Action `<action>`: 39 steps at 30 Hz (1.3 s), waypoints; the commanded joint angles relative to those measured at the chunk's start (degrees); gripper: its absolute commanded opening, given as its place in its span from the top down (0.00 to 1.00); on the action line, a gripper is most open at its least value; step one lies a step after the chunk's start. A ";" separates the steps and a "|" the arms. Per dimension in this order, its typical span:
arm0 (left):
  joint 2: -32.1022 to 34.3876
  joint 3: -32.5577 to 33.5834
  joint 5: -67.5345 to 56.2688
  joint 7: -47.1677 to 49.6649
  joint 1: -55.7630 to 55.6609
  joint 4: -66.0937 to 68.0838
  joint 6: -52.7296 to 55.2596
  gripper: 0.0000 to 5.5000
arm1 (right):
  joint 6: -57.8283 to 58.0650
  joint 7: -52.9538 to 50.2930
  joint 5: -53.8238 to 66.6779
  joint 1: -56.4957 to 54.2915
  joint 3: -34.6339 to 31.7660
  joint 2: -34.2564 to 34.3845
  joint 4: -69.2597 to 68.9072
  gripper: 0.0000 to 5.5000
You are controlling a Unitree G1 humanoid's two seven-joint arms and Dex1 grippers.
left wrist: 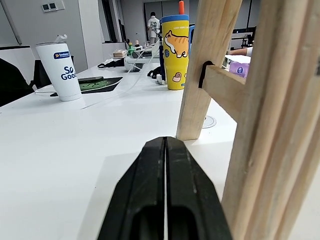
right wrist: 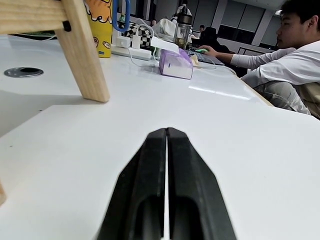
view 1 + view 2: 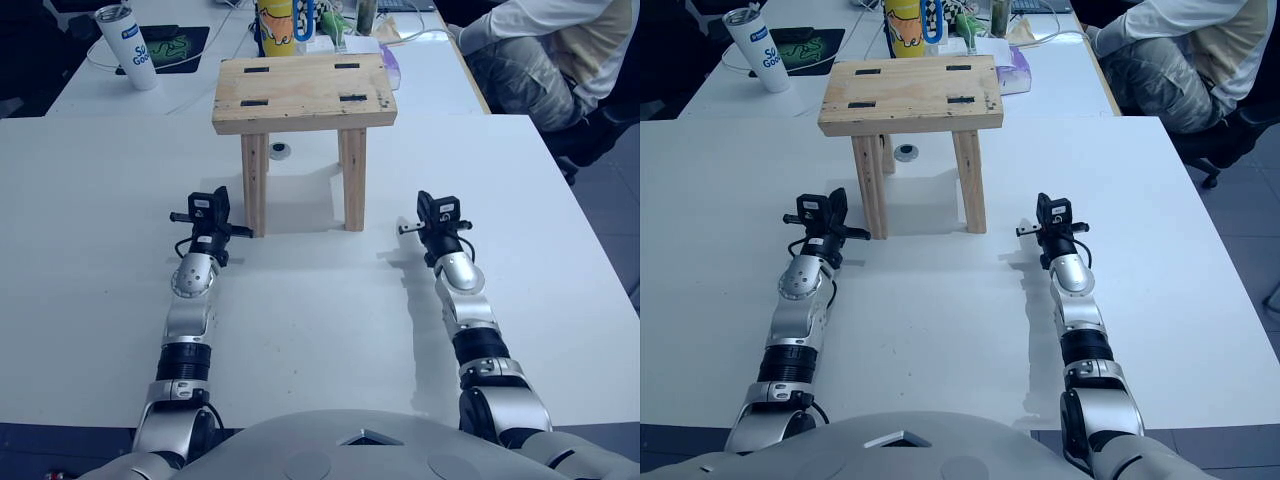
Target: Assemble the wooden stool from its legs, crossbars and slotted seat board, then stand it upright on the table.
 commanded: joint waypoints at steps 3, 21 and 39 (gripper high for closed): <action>0.07 -0.02 0.02 -0.04 -4.35 3.95 -1.72 1.00 | -0.85 -0.59 0.46 -3.10 -1.19 -0.87 3.38 1.00; -0.24 -0.46 0.23 0.20 -4.23 5.43 -3.42 1.00 | -2.30 -0.24 0.40 -4.75 -1.36 -0.81 5.12 1.00; 0.83 -0.17 -0.33 -0.81 -2.82 2.83 -2.15 1.00 | -1.79 -1.48 0.22 -2.15 -1.30 0.91 1.87 1.00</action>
